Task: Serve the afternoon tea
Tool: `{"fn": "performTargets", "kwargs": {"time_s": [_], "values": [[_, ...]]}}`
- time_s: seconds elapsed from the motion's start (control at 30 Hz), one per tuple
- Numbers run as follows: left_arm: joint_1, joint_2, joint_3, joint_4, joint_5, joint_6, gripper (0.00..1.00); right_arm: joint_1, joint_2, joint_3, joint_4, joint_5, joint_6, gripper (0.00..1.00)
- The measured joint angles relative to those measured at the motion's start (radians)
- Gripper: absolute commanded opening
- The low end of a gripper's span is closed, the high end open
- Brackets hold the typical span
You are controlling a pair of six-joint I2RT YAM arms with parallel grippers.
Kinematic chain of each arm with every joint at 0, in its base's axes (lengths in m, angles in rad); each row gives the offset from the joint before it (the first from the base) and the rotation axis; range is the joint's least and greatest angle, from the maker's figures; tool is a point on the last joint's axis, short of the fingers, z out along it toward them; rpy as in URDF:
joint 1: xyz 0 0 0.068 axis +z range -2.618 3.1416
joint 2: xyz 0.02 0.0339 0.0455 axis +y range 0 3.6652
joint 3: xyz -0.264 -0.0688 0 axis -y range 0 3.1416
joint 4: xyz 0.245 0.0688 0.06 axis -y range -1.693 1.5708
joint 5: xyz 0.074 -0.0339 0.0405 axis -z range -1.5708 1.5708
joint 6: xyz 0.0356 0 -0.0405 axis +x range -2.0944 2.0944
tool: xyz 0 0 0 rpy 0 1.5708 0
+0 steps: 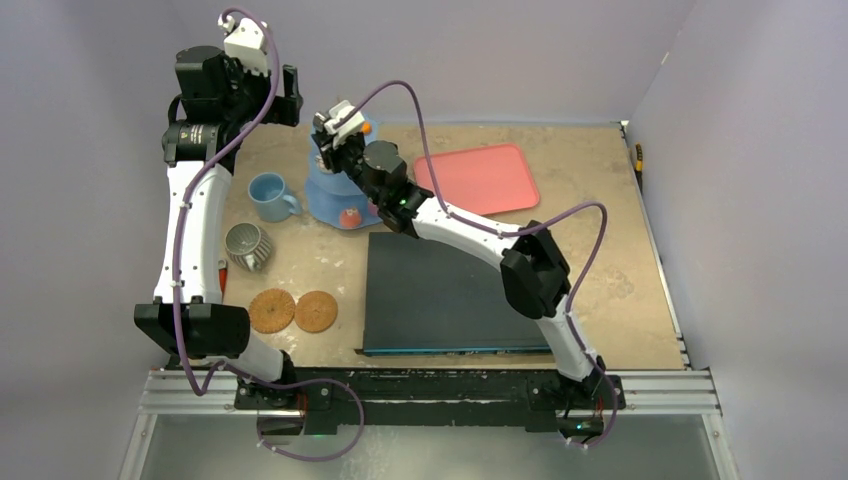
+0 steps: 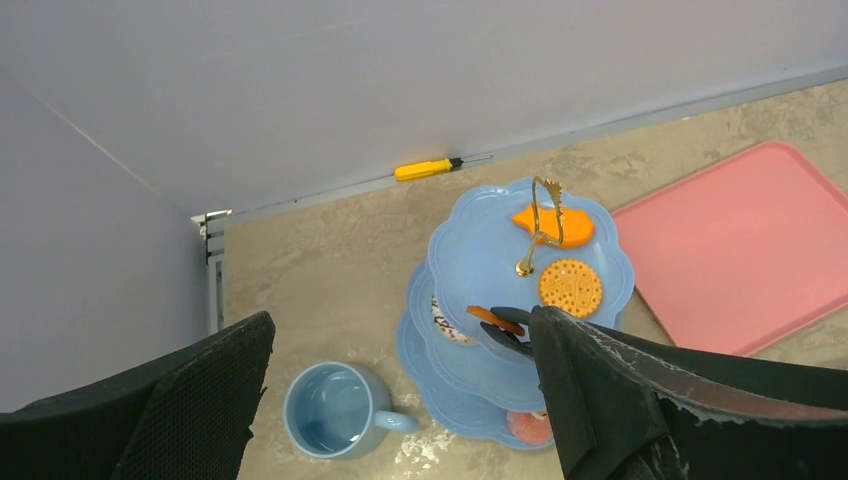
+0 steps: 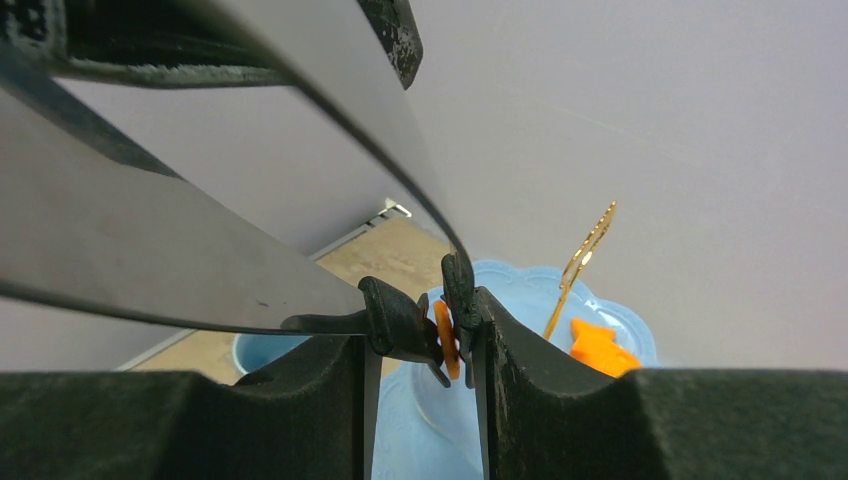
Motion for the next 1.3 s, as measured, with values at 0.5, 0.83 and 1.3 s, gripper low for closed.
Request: {"fn": "performTargets", "kwargs": {"time_s": [0.5,0.83,1.3], "values": [[0.007,-0.002,0.0,0.0,0.0,0.008,0.99,0.0,0.061,0.013,0.085,0.022,-0.185,0.37],[0.007,-0.002,-0.001,0.0,0.0,0.008,0.99,0.0,0.062,0.005,0.095,-0.028,-0.174,0.54],[0.008,-0.002,-0.001,0.0,0.0,0.009,0.99,0.0,-0.024,-0.108,0.096,-0.078,-0.131,0.6]]}}
